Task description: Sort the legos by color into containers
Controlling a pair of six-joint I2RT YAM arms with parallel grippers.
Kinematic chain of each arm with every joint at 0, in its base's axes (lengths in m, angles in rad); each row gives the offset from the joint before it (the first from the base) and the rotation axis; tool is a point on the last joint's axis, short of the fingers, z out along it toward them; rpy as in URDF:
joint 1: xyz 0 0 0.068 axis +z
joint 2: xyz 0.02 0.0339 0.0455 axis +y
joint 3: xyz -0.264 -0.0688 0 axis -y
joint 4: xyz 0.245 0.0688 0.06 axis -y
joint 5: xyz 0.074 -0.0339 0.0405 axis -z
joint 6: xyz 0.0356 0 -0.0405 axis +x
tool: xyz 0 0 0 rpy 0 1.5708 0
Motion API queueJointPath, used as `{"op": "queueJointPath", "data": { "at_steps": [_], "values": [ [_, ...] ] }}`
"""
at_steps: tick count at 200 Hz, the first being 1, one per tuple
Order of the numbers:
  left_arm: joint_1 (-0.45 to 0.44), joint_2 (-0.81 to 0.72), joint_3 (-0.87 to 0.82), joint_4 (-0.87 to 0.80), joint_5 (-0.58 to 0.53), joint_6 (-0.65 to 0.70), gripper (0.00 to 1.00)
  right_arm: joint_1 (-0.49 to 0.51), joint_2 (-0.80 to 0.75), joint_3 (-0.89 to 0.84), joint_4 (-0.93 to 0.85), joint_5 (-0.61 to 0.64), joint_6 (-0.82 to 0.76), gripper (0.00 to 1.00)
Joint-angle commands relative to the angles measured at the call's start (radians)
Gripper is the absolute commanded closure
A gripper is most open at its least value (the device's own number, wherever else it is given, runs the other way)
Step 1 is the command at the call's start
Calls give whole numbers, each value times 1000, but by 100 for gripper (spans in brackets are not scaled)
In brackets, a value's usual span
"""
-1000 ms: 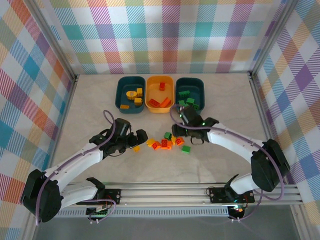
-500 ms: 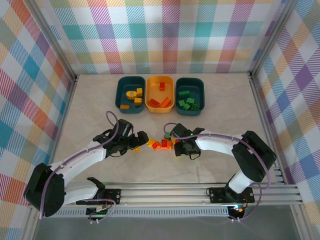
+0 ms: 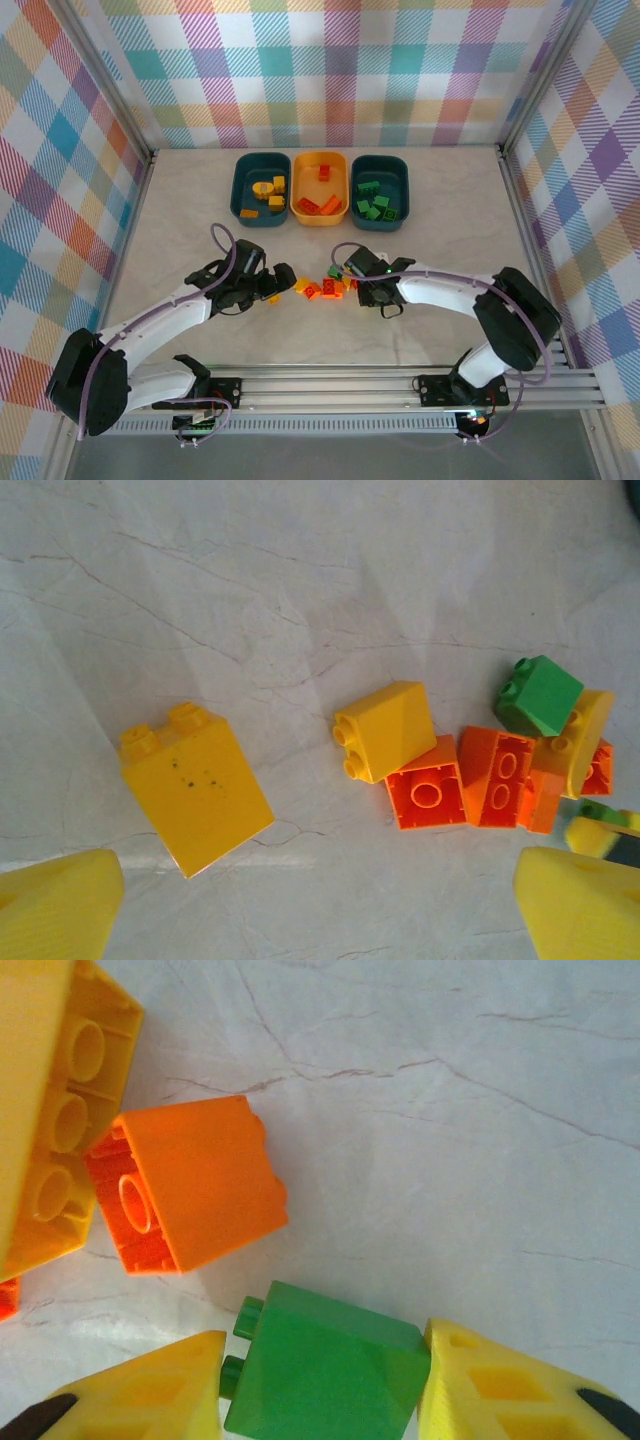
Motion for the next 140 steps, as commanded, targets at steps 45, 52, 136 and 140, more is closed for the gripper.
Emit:
{"op": "queueJointPath", "data": {
  "at_steps": [45,52,136,140],
  "values": [
    [7,66,70,-21,11,13,0,-112,-130,123,-20,65,-152,61],
    [7,70,80,-29,10,12,0,-154,-115,154,11,52,-178,61],
    [15,-119,34,-200,-113,-36,0,-457,464,771,17,-116,-280,61],
    [17,-132,25,-204,-118,-40,0,-460,485,799,6,-122,-281,60]
  ]
}}
